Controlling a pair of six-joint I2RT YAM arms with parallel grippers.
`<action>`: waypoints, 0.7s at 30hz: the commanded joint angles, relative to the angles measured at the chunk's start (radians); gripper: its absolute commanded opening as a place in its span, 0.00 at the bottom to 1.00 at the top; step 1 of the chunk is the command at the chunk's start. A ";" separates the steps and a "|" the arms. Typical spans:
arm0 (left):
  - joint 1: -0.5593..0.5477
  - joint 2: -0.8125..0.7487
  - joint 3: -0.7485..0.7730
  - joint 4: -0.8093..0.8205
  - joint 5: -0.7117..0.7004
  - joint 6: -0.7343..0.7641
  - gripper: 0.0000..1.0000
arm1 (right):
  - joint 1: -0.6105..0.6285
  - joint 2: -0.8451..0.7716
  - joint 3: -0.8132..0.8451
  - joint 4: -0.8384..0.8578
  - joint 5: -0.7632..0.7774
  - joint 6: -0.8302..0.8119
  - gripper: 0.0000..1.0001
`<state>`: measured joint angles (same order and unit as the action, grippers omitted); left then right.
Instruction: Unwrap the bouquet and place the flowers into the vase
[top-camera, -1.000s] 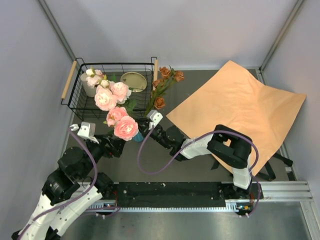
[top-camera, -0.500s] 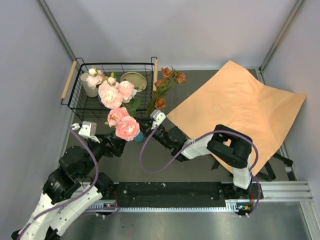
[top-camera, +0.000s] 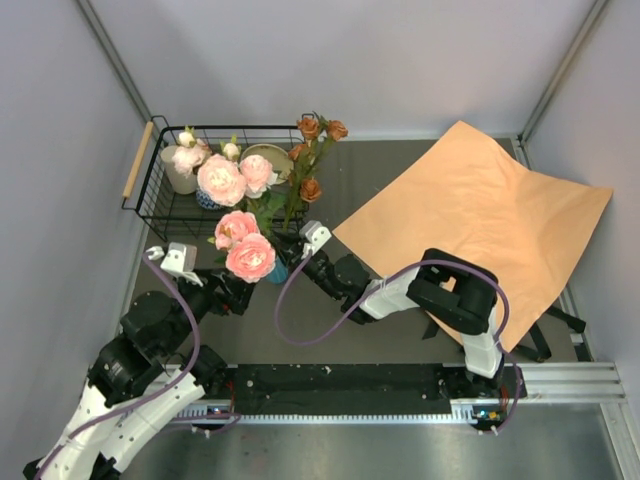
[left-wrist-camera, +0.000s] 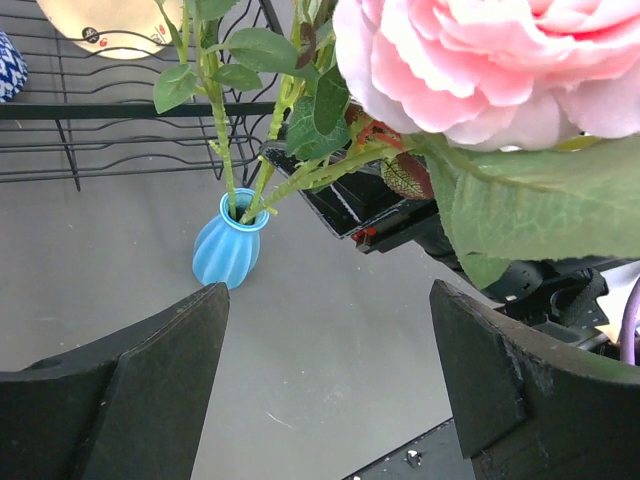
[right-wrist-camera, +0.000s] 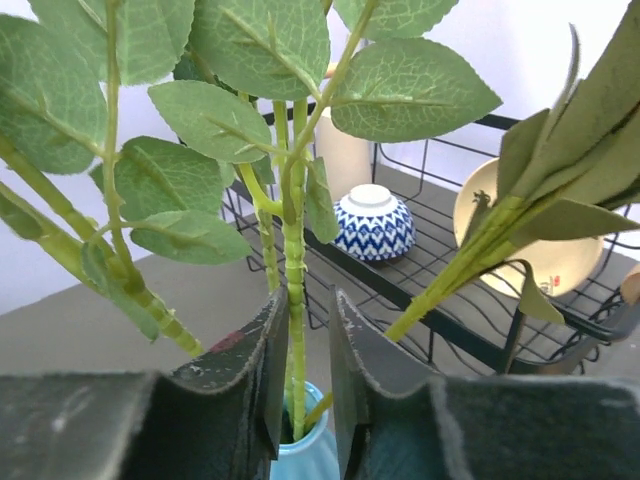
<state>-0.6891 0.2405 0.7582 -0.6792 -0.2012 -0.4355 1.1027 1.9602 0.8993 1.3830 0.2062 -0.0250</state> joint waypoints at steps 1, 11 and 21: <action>-0.003 0.014 -0.007 0.058 0.020 0.012 0.87 | -0.010 0.031 0.026 0.226 0.035 -0.019 0.24; -0.001 0.036 -0.016 0.090 0.043 0.021 0.88 | -0.010 0.020 0.013 0.228 0.022 -0.026 0.37; -0.001 0.048 -0.017 0.099 0.048 0.021 0.87 | -0.010 -0.004 -0.007 0.228 0.018 -0.030 0.56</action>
<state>-0.6891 0.2718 0.7437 -0.6361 -0.1677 -0.4232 1.1004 1.9690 0.9108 1.3823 0.2234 -0.0517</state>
